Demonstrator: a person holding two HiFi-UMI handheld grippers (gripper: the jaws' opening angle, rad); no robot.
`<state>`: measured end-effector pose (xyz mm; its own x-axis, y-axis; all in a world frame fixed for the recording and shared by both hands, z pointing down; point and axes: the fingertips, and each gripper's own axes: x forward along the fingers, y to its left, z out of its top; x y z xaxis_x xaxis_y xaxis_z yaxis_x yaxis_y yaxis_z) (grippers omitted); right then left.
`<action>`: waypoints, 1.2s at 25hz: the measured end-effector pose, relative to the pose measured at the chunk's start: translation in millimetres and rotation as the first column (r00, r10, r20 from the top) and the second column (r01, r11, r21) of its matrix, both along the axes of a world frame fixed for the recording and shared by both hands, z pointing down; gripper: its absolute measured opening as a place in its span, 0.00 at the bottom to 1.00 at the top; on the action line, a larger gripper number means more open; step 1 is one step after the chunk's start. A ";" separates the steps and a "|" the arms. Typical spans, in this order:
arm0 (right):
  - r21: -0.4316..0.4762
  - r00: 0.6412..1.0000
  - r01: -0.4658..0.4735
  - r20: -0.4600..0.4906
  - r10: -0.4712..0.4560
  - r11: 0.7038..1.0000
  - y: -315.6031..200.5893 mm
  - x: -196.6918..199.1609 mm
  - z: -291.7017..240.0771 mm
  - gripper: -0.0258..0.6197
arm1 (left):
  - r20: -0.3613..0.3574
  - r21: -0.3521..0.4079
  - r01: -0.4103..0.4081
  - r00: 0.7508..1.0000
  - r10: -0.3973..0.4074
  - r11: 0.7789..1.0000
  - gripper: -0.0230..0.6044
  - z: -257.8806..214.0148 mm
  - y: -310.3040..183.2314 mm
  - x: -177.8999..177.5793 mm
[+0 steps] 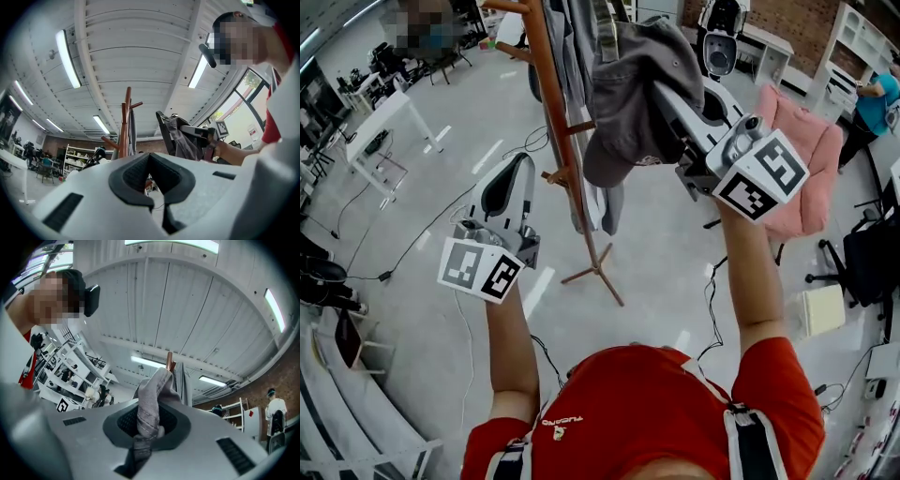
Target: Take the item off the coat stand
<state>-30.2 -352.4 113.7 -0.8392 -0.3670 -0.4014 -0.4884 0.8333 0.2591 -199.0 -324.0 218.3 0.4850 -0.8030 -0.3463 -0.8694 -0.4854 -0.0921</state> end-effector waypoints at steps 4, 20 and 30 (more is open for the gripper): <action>-0.003 1.000 -0.012 0.004 0.012 1.000 18.5 1.9 36.8 0.09 | -0.001 0.000 0.000 1.000 0.000 1.000 0.05 4.3 3.7 3.7; -0.075 1.000 0.022 -0.013 -0.023 0.997 49.3 -0.4 133.1 0.09 | -0.011 -0.048 0.012 1.000 -0.012 0.999 0.05 31.8 18.1 14.8; -0.092 1.000 -0.002 -0.019 0.000 0.996 46.5 10.9 147.3 0.09 | 0.003 -0.067 0.014 1.000 -0.014 0.998 0.05 40.7 23.4 21.4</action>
<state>-19.3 -305.9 261.0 -0.8457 -0.4027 -0.3501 -0.4851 0.8536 0.1900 -177.6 -300.6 259.1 0.4746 -0.8309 -0.2905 -0.8758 -0.4787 -0.0620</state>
